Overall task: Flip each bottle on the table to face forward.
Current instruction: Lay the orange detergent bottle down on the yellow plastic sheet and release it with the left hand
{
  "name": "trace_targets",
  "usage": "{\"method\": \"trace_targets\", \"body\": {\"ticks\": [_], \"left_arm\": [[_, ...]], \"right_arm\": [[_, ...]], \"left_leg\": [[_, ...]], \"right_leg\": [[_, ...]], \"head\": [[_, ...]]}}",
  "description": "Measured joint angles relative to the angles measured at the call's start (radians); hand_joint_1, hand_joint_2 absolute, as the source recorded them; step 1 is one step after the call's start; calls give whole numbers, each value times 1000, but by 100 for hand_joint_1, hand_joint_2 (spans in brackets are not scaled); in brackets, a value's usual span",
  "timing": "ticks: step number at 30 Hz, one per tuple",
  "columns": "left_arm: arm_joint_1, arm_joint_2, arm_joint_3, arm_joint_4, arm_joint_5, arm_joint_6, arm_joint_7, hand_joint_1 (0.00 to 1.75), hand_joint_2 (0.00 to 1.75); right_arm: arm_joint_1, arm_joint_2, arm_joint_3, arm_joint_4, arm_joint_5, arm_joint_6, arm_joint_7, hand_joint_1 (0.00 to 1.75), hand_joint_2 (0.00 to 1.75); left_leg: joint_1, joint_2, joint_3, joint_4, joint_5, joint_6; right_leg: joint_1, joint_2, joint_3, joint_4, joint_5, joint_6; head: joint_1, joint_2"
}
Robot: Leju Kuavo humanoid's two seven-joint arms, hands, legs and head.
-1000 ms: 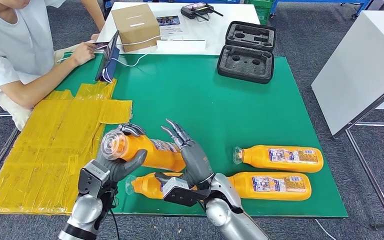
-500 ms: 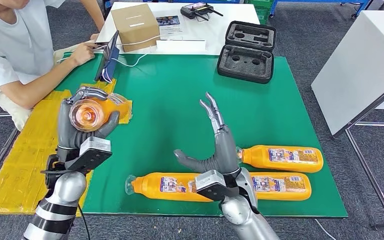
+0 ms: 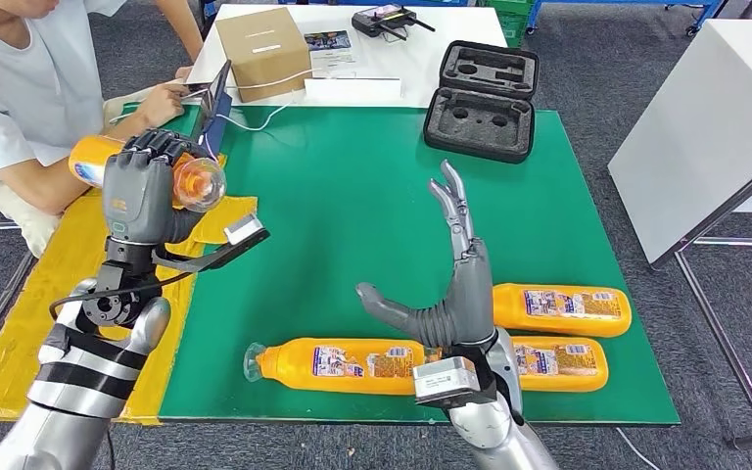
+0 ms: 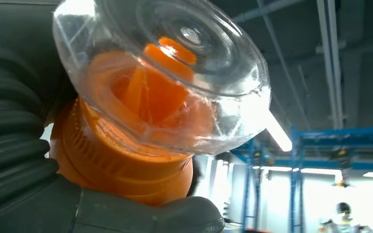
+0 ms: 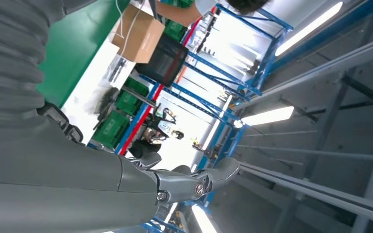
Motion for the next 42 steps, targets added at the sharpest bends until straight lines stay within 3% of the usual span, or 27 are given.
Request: {"method": "trace_targets", "body": {"ticks": [6,20,25,29,34,37,42], "left_arm": [[-38,61,-81,76,-8,-1,25,175,175],[-59,92,-133,119,-9,-8,56,175,175],[-133,130,-282,220,-8,-35,229,175,175],[-177,116,-343,396,-8,-52,198,175,175],[-221,76,-325,627,-3,-95,156,175,175],[-237,59,-274,742,23,-150,152,175,175],[-238,36,-191,869,40,-159,138,175,175]], "right_arm": [[0,-6,6,-18,0,0,0,0,175],[1,-11,14,-25,-1,-1,0,0,175],[-2,-16,26,-26,12,4,0,0,175],[-15,-23,53,-31,59,6,8,0,175],[-24,-32,78,-34,85,2,27,0,175],[-32,-37,90,-33,96,4,40,0,175],[-43,-39,105,-33,104,11,49,0,175]], "left_leg": [[0,0,-1,0,0,0],[0,0,-1,0,0,0],[0,-1,-1,0,0,0],[0,0,0,0,0,0],[0,0,-1,0,0,0],[0,1,-1,0,0,0],[0,0,-1,0,0,0]], "right_leg": [[0,0,0,0,0,0],[0,0,-1,0,0,0],[0,0,0,0,0,0],[0,0,0,0,0,0],[0,0,0,0,0,0],[0,1,-1,0,0,0],[0,1,-1,0,0,0]], "head": [[0,0],[0,0],[0,0],[0,0],[0,0],[0,0],[0,0]]}}
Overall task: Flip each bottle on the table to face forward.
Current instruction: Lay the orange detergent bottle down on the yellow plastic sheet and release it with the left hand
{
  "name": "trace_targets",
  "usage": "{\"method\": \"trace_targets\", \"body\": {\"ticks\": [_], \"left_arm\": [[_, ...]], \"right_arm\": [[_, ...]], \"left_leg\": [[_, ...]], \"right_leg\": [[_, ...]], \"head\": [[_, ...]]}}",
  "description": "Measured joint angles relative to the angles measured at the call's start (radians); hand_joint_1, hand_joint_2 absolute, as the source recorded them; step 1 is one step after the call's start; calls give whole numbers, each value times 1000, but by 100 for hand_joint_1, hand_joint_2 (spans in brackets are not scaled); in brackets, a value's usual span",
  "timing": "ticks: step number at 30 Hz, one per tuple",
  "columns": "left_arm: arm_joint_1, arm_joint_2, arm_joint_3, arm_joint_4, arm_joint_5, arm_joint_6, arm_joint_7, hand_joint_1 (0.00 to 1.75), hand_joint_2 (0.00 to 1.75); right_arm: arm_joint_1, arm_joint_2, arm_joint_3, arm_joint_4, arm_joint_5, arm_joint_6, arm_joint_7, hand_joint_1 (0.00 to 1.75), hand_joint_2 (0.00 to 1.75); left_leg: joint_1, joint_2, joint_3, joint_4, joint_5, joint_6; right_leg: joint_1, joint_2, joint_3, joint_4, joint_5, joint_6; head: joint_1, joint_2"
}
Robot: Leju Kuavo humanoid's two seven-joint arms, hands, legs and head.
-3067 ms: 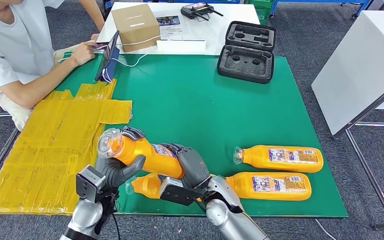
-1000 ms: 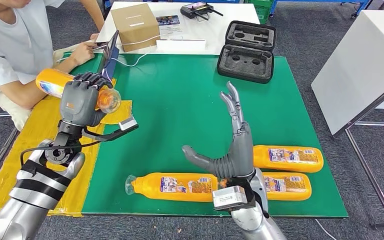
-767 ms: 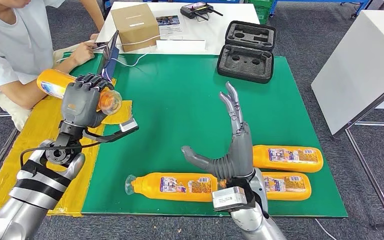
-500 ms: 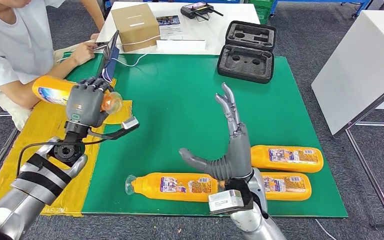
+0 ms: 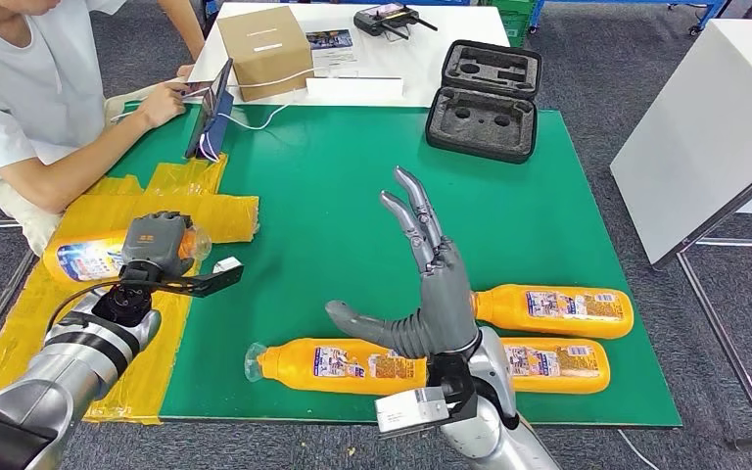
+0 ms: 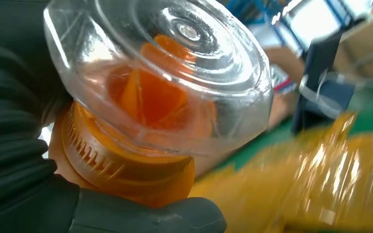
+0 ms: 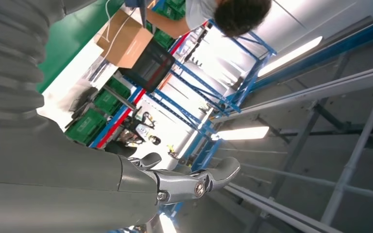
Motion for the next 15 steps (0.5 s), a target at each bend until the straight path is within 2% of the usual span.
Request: {"method": "trace_targets", "body": {"ticks": [1,4,5,11,15], "left_arm": [[0,-3,12,16,1,-2,-2,137,175],[0,-12,43,52,7,-10,-6,6,175],[0,-15,54,61,15,-14,-7,0,175],[-1,-37,146,93,93,-35,-67,0,175],[0,-55,216,95,146,-6,-139,0,175]], "right_arm": [[-2,0,3,0,0,2,2,0,175],[-9,-1,11,2,0,6,5,0,175],[-11,-2,12,3,0,7,6,0,175],[-20,-2,15,11,6,10,16,0,175],[-20,-4,15,18,46,14,41,0,175]], "left_leg": [[0,0,0,0,0,0],[0,0,0,0,0,0],[0,0,0,0,0,0],[0,-1,0,0,0,0],[0,0,0,0,0,0]], "right_leg": [[0,0,0,0,0,0],[0,0,0,0,0,0],[0,0,0,0,0,0],[0,0,1,0,0,0],[0,0,1,0,0,0]], "head": [[0,0],[0,0],[0,0],[0,0],[0,0]]}}
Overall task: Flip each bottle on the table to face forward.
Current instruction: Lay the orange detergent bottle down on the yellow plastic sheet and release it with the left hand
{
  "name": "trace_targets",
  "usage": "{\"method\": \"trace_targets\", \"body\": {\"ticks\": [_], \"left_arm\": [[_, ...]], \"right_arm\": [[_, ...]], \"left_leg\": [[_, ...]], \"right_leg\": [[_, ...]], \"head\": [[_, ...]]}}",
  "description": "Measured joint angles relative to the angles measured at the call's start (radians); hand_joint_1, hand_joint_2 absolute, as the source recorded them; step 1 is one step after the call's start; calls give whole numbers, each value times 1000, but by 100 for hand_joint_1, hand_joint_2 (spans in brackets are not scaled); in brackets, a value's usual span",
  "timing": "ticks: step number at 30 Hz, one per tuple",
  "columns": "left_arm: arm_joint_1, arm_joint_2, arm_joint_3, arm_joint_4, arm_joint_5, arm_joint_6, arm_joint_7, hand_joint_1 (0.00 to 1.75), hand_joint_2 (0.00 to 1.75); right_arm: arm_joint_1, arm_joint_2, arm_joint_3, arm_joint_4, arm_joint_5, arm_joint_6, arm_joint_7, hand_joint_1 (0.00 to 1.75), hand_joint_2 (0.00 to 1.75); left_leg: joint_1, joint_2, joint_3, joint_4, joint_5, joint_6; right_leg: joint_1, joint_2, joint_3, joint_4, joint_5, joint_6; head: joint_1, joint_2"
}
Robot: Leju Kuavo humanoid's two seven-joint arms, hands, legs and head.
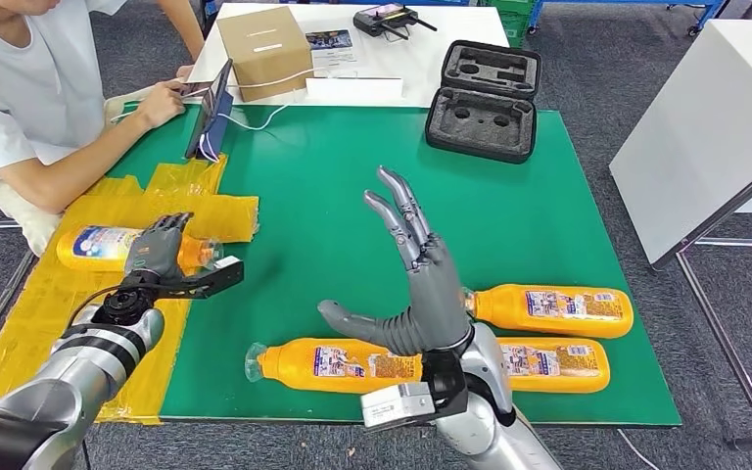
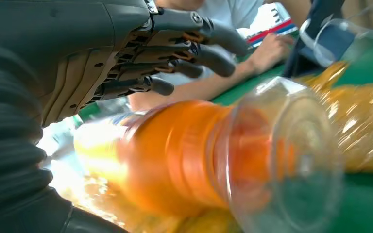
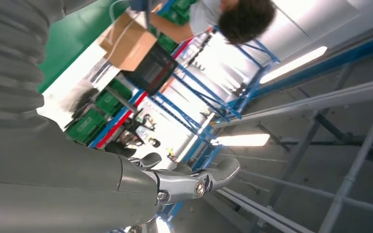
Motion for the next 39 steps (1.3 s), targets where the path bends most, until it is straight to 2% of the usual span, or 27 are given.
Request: {"method": "trace_targets", "body": {"ticks": [5,15,19,23,25,27,29,30,32,35,39], "left_arm": [[1,-13,54,0,23,24,-32,0,175],[4,-23,85,0,27,26,-40,0,175],[18,-29,106,-16,71,57,-104,0,175],[57,-45,144,-76,149,56,-190,0,175],[94,-56,165,-135,233,54,-267,0,175],[159,-70,193,-248,396,44,-393,0,175],[249,-85,225,-421,595,30,-525,0,175],[297,-93,238,-515,667,25,-563,0,175],[386,-103,260,-706,732,14,-586,0,175],[494,-113,280,-924,712,24,-580,0,175],[566,-124,288,-1065,716,62,-608,0,175]], "right_arm": [[0,-2,0,10,22,1,14,0,175],[0,-6,0,18,26,2,16,0,175],[0,-8,0,23,55,17,43,0,175],[1,-11,0,34,105,56,82,0,0],[3,-14,0,41,135,81,100,0,0],[11,-20,3,51,175,118,121,0,0],[26,-34,14,69,247,166,157,0,0],[36,-45,21,82,292,181,175,0,0],[62,-69,35,112,370,187,200,0,0],[91,-105,51,162,433,177,217,0,0],[95,-139,74,206,482,199,235,0,0]], "left_leg": [[0,0,0,0,0,0],[0,0,0,0,0,0],[0,0,0,0,0,0],[0,0,0,0,0,0],[0,0,0,0,0,0],[0,1,0,0,0,0],[0,1,0,0,-1,0],[0,1,0,0,-1,0],[0,1,-1,0,-2,-1],[0,1,-1,0,-3,-1],[0,0,-1,0,-3,-1]], "right_leg": [[0,0,0,0,0,0],[0,0,0,0,0,0],[0,0,0,0,0,0],[0,0,0,0,0,0],[0,0,0,0,0,0],[0,0,0,0,0,0],[0,1,-1,-1,0,0],[0,1,-1,-1,0,0],[0,1,-1,-1,-1,0],[0,1,-2,-2,-1,0],[0,1,-1,-2,-1,0]], "head": [[0,0],[0,0],[0,0],[0,0],[0,0],[0,0],[0,0],[0,0],[0,0],[0,0],[0,0]]}}
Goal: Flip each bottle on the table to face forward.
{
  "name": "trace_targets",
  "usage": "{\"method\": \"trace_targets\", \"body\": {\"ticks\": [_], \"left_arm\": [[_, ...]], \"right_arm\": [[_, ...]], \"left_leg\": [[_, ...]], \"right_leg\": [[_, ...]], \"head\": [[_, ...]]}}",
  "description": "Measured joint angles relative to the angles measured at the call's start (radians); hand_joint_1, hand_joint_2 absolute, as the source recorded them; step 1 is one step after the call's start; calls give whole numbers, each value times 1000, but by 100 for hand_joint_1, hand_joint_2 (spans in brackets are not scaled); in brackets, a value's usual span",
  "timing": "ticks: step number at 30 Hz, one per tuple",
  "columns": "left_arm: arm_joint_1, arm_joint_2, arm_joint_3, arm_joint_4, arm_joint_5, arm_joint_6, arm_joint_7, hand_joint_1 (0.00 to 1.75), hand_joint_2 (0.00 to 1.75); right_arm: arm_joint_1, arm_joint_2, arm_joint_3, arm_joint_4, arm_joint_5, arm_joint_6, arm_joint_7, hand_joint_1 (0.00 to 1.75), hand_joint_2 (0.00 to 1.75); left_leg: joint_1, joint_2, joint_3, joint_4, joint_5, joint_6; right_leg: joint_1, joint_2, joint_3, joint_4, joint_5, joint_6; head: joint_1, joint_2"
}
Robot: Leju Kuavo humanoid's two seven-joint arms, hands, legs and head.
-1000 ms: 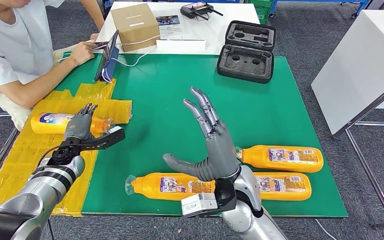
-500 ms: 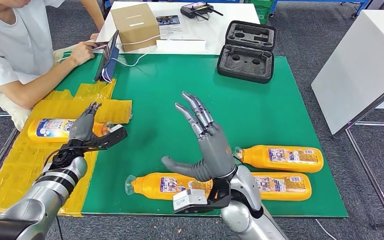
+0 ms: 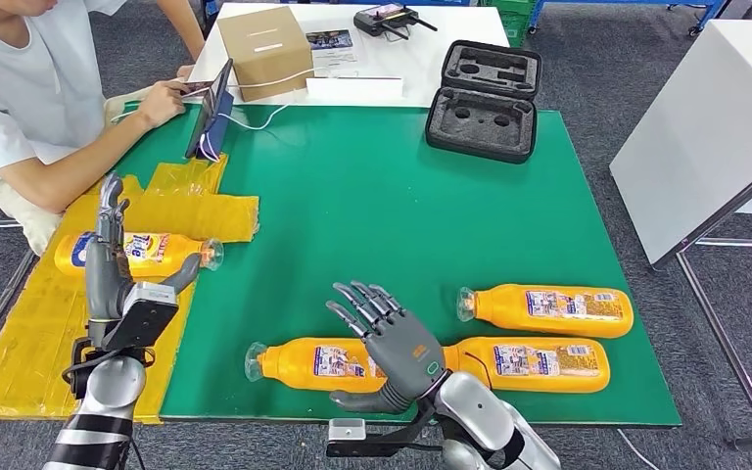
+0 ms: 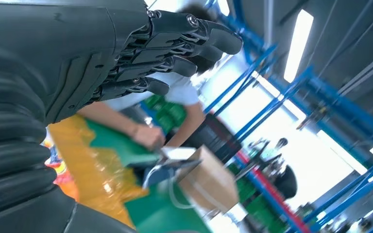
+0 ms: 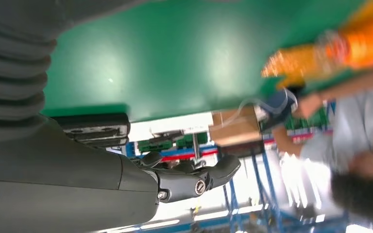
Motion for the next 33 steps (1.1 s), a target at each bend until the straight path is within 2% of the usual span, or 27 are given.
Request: {"method": "trace_targets", "body": {"ticks": [5,12,16,21,33], "left_arm": [[46,-20,5,-89,36,51,-48,0,175],[68,-32,6,-136,50,54,-56,0,175],[74,-38,6,-138,52,47,-53,0,175],[82,-45,6,-141,52,39,-45,0,175],[90,-56,-1,-146,65,22,-34,0,175]], "right_arm": [[-7,-30,32,49,7,34,11,0,0],[-21,-52,57,87,15,50,27,0,0],[-32,-61,70,110,58,53,76,0,0],[-43,-61,73,138,116,53,144,0,0],[-66,-38,73,237,129,94,194,0,0]], "left_leg": [[0,0,0,0,1,0],[0,0,0,0,1,1],[0,0,0,0,1,1],[0,0,0,0,1,1],[0,0,0,0,1,1]], "right_leg": [[0,0,1,0,1,0],[0,0,1,0,1,0],[0,0,1,0,1,0],[0,0,1,0,1,0],[0,0,1,0,1,0]], "head": [[0,0],[0,0],[0,0],[0,0],[0,0]]}}
